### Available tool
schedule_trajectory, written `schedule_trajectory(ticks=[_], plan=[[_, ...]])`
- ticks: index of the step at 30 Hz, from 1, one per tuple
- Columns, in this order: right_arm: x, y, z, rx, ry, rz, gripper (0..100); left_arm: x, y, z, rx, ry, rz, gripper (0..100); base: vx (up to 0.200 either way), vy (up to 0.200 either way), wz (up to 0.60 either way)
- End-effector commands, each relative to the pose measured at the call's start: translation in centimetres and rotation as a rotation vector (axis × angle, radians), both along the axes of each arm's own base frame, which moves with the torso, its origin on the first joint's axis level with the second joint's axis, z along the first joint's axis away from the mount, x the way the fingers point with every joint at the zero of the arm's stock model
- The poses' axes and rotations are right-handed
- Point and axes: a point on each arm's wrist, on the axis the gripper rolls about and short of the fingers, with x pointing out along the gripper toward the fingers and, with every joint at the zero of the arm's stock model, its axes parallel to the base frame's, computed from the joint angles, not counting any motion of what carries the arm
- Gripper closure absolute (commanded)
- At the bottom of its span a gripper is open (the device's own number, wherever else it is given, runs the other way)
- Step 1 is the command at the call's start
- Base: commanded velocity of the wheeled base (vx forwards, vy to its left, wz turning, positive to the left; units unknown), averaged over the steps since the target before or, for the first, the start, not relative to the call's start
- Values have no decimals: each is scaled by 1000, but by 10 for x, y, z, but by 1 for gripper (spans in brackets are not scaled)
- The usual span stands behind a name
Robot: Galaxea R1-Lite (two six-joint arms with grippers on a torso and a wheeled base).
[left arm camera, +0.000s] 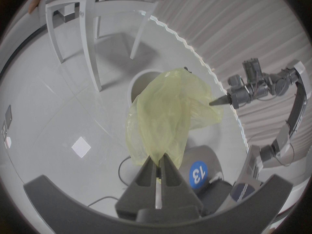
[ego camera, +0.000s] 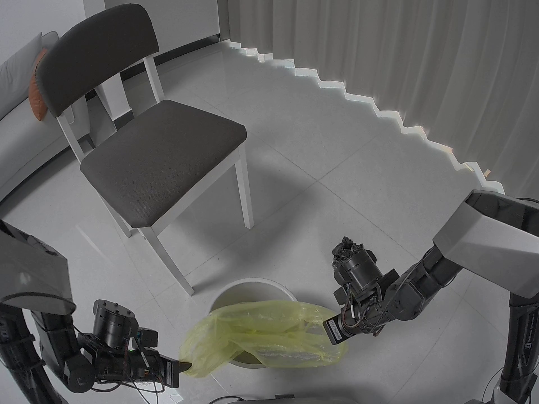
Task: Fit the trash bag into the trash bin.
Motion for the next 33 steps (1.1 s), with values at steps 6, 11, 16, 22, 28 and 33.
schedule_trajectory(ticks=[6,11,16,22,28,33], plan=[[-18,-9,-11,-15,6,8,100,0,16,-4,78,-52,-74,100,0,0,0],[-10,-9,-22,-2,-18,-4,100,15,23,-24,110,-104,-77,100,0,0,0],[6,-5,-16,14,-65,-12,100,23,19,-28,90,-177,-78,100,0,0,0],[34,-2,8,53,-126,-48,100,28,18,-11,47,-267,-53,100,0,0,0],[56,4,38,89,-173,-67,100,34,19,-1,-20,-321,18,100,0,0,0],[51,7,28,54,-120,-54,100,33,16,-10,-15,-279,8,100,0,0,0]])
